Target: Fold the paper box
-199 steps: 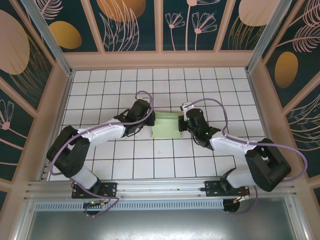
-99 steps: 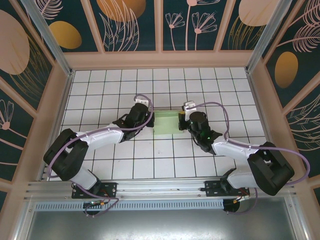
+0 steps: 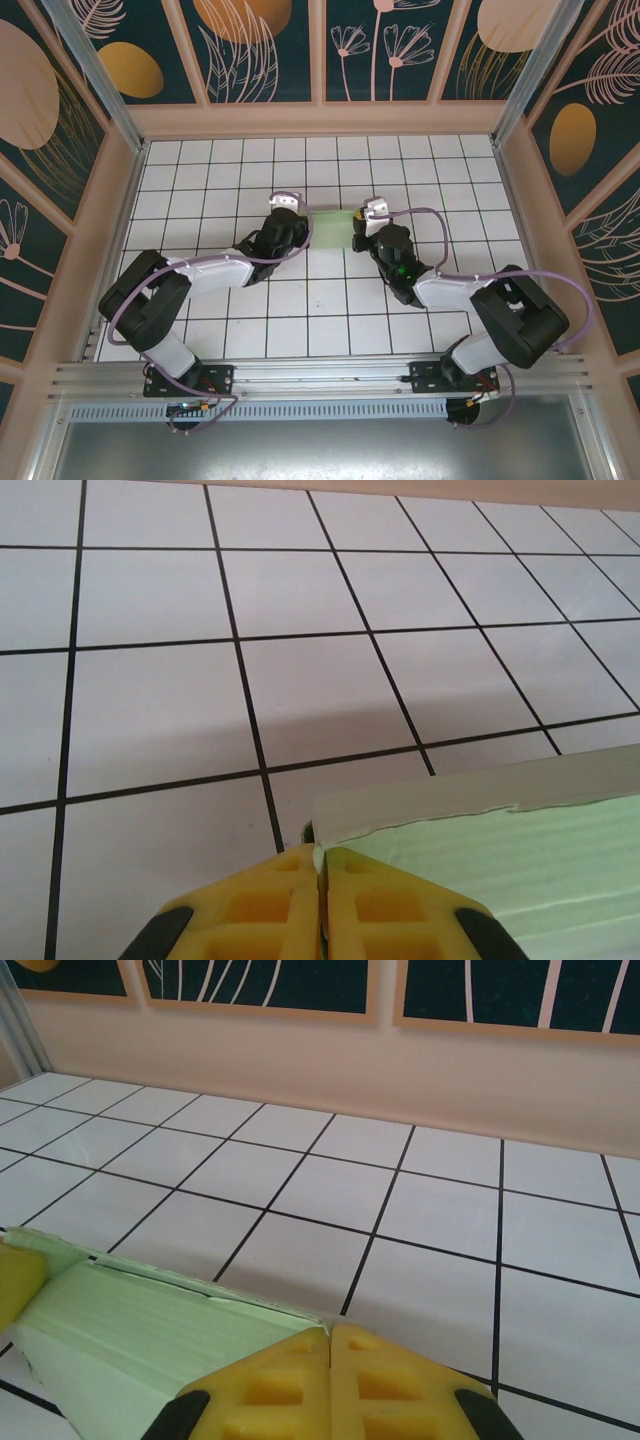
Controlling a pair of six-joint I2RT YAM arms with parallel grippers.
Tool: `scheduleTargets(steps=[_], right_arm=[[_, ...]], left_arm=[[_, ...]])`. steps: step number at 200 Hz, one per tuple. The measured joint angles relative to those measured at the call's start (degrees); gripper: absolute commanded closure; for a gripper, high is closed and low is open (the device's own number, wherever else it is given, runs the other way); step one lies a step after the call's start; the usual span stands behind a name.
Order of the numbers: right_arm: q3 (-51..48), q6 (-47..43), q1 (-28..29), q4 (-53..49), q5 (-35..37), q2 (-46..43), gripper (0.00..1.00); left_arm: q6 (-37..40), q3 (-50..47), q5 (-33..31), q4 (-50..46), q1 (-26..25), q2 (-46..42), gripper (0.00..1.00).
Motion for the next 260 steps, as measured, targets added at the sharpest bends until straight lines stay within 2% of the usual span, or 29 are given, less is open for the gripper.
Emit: scheduleTargets(steps=[39,59,103,133,156,182,201,260], right_arm=[[-1.88,-0.55,-0.76,4.79,0.72,2.62,0.97],[-2.54,-0.5,-1.03,5.44,0.66,2.64,0.91],[-3.39,0.0,-1.07,5.73,-0.76,2.64,0.67],[-3.8,0.55,-1.07,5.62,-2.69,1.7,0.39],[-3.96,1.84,-1.16,5.27,-4.28,-1.4,0.27],[-3.82,4.63,-2.14,3.34,-5.66,-5.9,0.23],[-1.29,8.81,-3.61,-2.05,-6.08,-8.0,0.23],[15.02,22.49,-6.36,-23.43,-6.82,-4.35,0.27]], left_arm=[[0.66,0.57,-0.35,2.14,-0.11,1.55,0.9],[1.09,0.9,-0.76,3.08,-0.33,2.27,0.9],[3.67,2.12,-4.79,4.48,-1.9,4.48,0.91],[4.92,2.82,-6.88,5.53,-2.99,5.73,0.92],[5.18,2.82,-7.89,6.01,-3.72,5.99,0.92],[5.38,2.8,-8.68,6.14,-3.8,6.03,0.91],[5.38,2.78,-8.87,6.38,-3.98,6.12,0.91],[5.62,2.36,-8.9,8.09,-4.09,6.71,0.87]])
